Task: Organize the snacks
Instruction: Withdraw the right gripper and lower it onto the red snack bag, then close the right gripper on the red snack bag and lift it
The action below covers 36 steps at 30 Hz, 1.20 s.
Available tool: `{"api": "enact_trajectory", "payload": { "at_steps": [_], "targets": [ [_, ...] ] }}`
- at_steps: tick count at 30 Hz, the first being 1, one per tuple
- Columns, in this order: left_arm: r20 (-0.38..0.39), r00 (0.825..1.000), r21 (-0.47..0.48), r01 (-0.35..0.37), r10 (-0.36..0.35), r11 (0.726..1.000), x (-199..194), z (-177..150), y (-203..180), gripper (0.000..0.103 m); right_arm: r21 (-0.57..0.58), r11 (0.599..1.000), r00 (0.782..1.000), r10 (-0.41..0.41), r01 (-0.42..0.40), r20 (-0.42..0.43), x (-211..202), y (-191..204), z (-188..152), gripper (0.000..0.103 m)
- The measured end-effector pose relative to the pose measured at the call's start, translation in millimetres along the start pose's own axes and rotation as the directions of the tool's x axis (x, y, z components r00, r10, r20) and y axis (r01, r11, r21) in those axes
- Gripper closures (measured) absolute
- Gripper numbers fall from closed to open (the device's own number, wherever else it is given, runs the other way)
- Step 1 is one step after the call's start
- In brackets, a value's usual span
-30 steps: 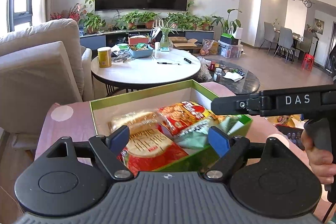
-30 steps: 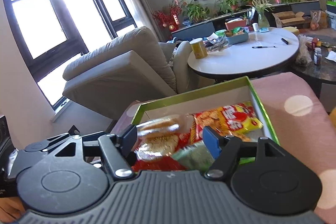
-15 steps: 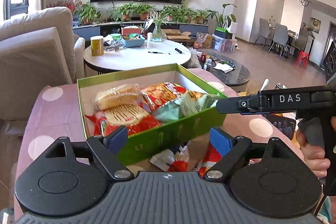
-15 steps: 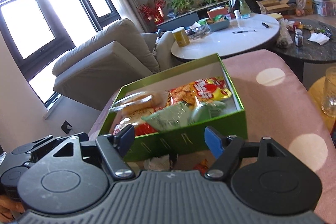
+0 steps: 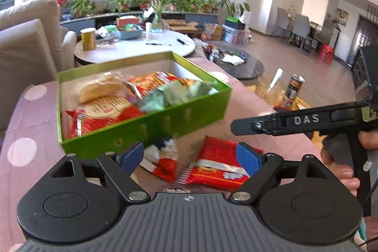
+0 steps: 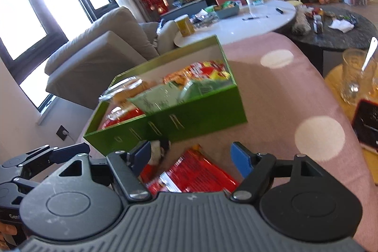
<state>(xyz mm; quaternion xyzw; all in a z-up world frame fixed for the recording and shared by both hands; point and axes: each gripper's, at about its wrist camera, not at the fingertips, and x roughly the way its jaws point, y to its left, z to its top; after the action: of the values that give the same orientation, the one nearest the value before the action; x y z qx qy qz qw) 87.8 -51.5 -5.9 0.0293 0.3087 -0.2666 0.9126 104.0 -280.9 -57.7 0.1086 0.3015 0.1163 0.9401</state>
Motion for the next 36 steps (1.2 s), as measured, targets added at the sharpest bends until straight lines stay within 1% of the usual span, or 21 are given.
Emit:
{"api": "enact_trajectory", "payload": {
  "at_steps": [3, 6, 8, 9, 11, 13, 20, 21, 24, 25, 27, 30, 34, 36],
  "targets": [
    [-0.042, 0.999, -0.002, 0.033, -0.033, 0.999, 6, -5, -9, 0.019, -0.002, 1.0, 1.0, -0.023, 0.023, -0.012, 1, -4, -3, 0.041],
    [-0.085, 0.991, -0.007, 0.1, -0.1, 0.995, 8, -11, -19, 0.019, 0.003, 0.999, 0.999, -0.039, 0.039, -0.031, 7, -9, -3, 0.041],
    [-0.11, 0.986, 0.013, 0.129, -0.127, 0.992, 11, -16, -28, 0.021, 0.006, 0.999, 0.998, -0.045, 0.045, -0.041, 11, -11, -5, 0.041],
    [-0.12, 0.984, 0.027, 0.138, -0.134, 0.99, 13, -18, -32, 0.023, 0.007, 0.999, 0.998, -0.046, 0.046, -0.045, 11, -13, -7, 0.041],
    [-0.143, 0.979, 0.042, 0.154, -0.147, 0.987, 17, -21, -38, 0.032, 0.009, 0.999, 0.998, -0.043, 0.044, -0.053, 12, -15, -9, 0.041],
    [-0.166, 0.974, 0.035, 0.163, -0.155, 0.986, 23, -23, -41, 0.034, 0.01, 0.999, 0.997, -0.038, 0.039, -0.061, 13, -16, -10, 0.041],
    [-0.222, 0.96, -0.029, 0.172, -0.174, 0.985, 37, -26, -36, 0.034, 0.017, 1.0, 0.994, -0.024, 0.026, -0.105, 18, -20, -17, 0.041],
    [-0.224, 0.96, -0.031, 0.168, -0.171, 0.985, 38, -26, -35, 0.033, 0.026, 0.999, 0.994, -0.019, 0.022, -0.11, 18, -20, -18, 0.041],
    [-0.216, 0.969, -0.013, 0.118, -0.118, 0.993, 38, -26, -29, 0.032, 0.062, 0.998, 0.992, 0.001, 0.007, -0.128, 16, -22, -22, 0.041],
    [-0.213, 0.971, -0.016, 0.111, -0.112, 0.994, 37, -25, -27, 0.032, 0.064, 0.998, 0.991, 0.002, 0.006, -0.132, 15, -22, -23, 0.041],
    [-0.206, 0.97, -0.038, 0.121, -0.126, 0.992, 35, -24, -22, 0.032, 0.061, 0.998, 0.99, 0.003, 0.005, -0.141, 11, -19, -26, 0.041],
    [-0.192, 0.973, -0.034, 0.123, -0.128, 0.992, 34, -22, -22, 0.029, 0.04, 0.999, 0.989, 0.021, -0.015, -0.147, 7, -15, -30, 0.041],
    [-0.192, 0.974, -0.028, 0.117, -0.12, 0.993, 39, -19, -26, 0.027, 0.032, 0.999, 0.993, -0.017, 0.021, -0.117, 8, -14, -26, 0.041],
    [-0.196, 0.974, -0.032, 0.109, -0.113, 0.994, 44, -17, -28, 0.027, 0.036, 0.999, 0.994, -0.023, 0.027, -0.106, 9, -16, -24, 0.041]
  ]
}}
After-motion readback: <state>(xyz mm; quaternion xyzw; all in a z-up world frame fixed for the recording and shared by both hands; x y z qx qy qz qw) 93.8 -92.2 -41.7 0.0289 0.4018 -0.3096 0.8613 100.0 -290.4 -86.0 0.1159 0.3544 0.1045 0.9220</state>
